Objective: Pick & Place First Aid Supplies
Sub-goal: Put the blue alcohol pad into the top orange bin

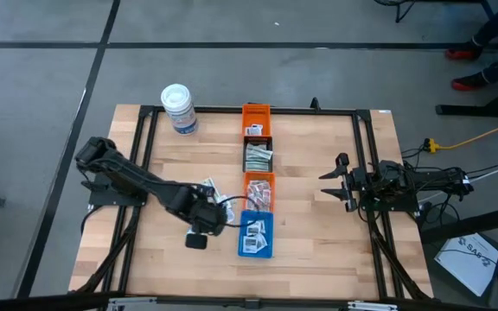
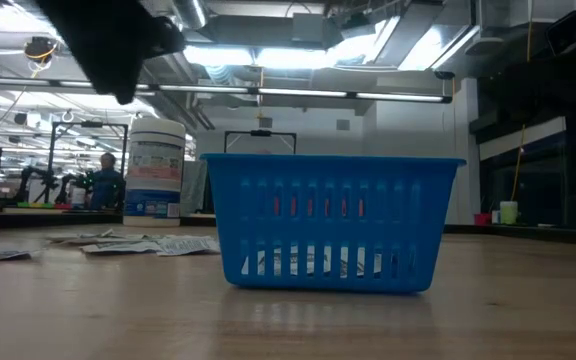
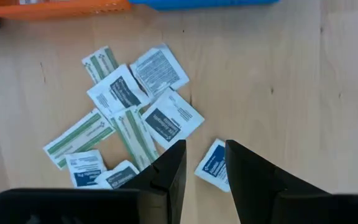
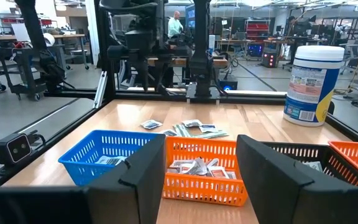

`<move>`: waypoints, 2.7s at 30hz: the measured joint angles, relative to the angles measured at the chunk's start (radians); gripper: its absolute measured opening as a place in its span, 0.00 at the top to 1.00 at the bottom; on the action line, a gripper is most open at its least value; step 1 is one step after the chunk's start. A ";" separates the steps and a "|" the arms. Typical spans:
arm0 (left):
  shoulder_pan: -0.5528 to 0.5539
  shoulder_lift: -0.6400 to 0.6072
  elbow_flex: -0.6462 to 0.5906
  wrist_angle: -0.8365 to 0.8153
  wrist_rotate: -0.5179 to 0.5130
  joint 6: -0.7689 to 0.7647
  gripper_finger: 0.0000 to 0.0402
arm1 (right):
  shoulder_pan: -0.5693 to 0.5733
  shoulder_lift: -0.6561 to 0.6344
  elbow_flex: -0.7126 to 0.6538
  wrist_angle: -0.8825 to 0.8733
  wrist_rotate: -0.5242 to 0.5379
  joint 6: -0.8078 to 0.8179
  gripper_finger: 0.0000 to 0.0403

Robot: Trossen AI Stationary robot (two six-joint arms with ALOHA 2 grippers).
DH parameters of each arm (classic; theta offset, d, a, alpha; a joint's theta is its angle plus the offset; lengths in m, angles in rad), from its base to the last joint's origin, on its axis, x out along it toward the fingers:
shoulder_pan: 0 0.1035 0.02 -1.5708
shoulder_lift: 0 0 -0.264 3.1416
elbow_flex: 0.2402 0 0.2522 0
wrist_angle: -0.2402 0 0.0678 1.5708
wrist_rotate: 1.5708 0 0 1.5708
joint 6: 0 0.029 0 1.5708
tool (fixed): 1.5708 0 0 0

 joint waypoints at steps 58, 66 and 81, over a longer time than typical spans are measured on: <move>-0.144 0.115 -0.400 0.464 -0.004 -0.358 0.99 | 0.000 0.000 0.000 0.000 0.000 0.000 0.52; -0.119 0.063 -0.409 0.498 0.076 -0.326 1.00 | 0.000 0.000 0.000 0.000 0.000 0.000 0.52; -0.063 -0.128 -0.406 0.601 0.113 -0.293 1.00 | 0.000 0.000 0.000 0.000 0.000 0.000 0.52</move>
